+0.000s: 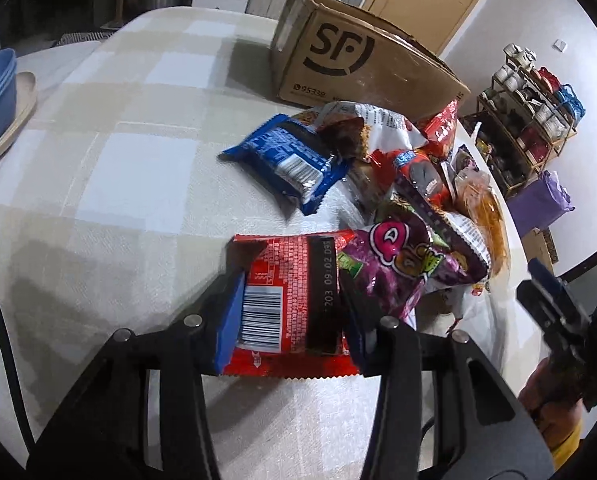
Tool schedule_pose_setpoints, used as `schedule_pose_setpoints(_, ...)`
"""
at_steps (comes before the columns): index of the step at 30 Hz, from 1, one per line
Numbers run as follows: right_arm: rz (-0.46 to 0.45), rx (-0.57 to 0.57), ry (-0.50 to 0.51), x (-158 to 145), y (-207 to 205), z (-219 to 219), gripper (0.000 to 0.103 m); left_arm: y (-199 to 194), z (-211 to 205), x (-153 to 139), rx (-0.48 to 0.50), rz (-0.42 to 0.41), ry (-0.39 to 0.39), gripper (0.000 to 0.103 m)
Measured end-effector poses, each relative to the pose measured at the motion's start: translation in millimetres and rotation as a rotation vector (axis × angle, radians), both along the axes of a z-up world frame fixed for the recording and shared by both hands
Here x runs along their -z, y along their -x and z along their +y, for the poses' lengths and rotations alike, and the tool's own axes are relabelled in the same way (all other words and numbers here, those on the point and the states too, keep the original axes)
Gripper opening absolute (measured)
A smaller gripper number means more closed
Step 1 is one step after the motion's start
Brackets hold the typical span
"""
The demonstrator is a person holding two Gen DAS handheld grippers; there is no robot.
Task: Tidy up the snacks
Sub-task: 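Grasp the red chocolate bar with the left tool while the right tool grasps the orange cake packet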
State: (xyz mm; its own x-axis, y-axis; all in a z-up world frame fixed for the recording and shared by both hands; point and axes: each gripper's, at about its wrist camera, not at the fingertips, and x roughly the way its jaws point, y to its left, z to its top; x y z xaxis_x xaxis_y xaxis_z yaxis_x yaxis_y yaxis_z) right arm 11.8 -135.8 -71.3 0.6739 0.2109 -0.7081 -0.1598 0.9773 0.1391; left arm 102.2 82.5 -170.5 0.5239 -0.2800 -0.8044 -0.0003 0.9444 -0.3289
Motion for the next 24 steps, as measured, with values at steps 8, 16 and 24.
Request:
schedule_pose_setpoints(8, -0.018, -0.066, -0.004, -11.2, -33.3, 0.0, 0.103, 14.3, 11.2, -6.7, -0.01, -0.014, 0.018, 0.041)
schedule_pose_setpoints(16, 0.105, -0.196, -0.13, 17.1, -75.3, -7.0, 0.102, 21.0, 16.1, -4.4, -0.007, -0.003, 0.036, 0.041)
schedule_pose_setpoints(24, 0.226, -0.221, -0.38, 47.9, -92.8, -28.5, 0.078, 22.7, 14.7, -1.9, 0.003, 0.005, 0.037, 0.041)
